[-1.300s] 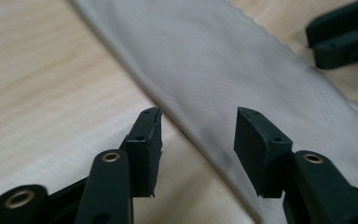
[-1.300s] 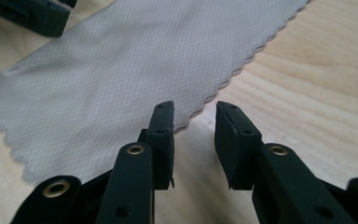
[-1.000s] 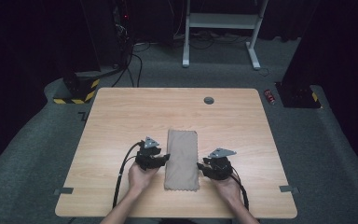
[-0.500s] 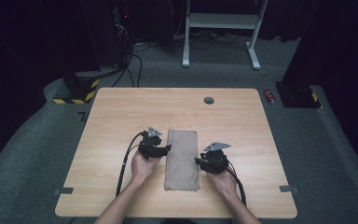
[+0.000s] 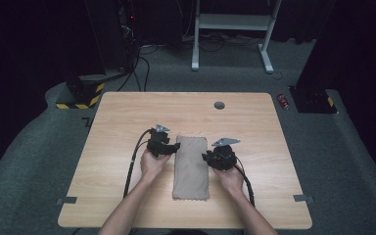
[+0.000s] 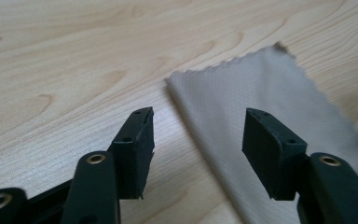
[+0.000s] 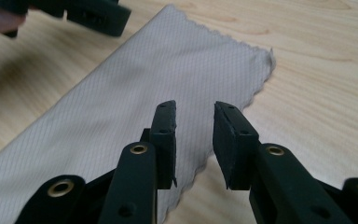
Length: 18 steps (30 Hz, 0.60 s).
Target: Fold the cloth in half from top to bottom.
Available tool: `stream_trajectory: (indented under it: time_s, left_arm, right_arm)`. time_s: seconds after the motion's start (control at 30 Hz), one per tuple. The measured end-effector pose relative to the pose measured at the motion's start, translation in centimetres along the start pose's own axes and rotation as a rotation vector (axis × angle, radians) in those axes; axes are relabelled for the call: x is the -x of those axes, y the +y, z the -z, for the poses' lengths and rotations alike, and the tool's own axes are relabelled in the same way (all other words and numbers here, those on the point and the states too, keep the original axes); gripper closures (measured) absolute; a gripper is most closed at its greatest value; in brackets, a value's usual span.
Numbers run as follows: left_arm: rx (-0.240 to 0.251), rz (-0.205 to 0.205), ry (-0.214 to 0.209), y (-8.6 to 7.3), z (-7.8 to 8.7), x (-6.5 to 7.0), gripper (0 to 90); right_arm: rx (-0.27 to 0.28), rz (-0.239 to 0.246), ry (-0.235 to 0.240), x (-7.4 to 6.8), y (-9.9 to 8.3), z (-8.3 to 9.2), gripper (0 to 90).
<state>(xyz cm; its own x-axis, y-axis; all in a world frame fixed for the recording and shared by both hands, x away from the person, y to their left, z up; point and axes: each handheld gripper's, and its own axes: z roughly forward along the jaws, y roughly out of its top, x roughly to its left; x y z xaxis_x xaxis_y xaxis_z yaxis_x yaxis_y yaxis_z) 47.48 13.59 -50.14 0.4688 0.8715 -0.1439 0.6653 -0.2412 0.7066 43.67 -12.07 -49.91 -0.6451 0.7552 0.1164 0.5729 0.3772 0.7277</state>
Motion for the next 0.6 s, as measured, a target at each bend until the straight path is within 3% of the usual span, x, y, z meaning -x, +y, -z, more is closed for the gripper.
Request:
stream_trajectory:
  time_s: [0.13,0.27,0.6]
  left_arm:
    - [0.021,0.012,-0.003,0.5,-0.2,-0.4,42.9]
    - [0.001,0.013,0.01,1.0,-0.7,-0.8,42.2]
    - [-0.001,0.045,0.014,1.0,-2.4,-0.9,44.3]
  right_arm:
    - [0.005,-0.03,-0.009,0.9,1.2,-0.7,69.8]
    - [0.016,-0.077,-0.039,2.1,1.9,-1.4,70.8]
    - [-0.009,-0.107,-0.095,3.6,2.7,-3.6,70.3]
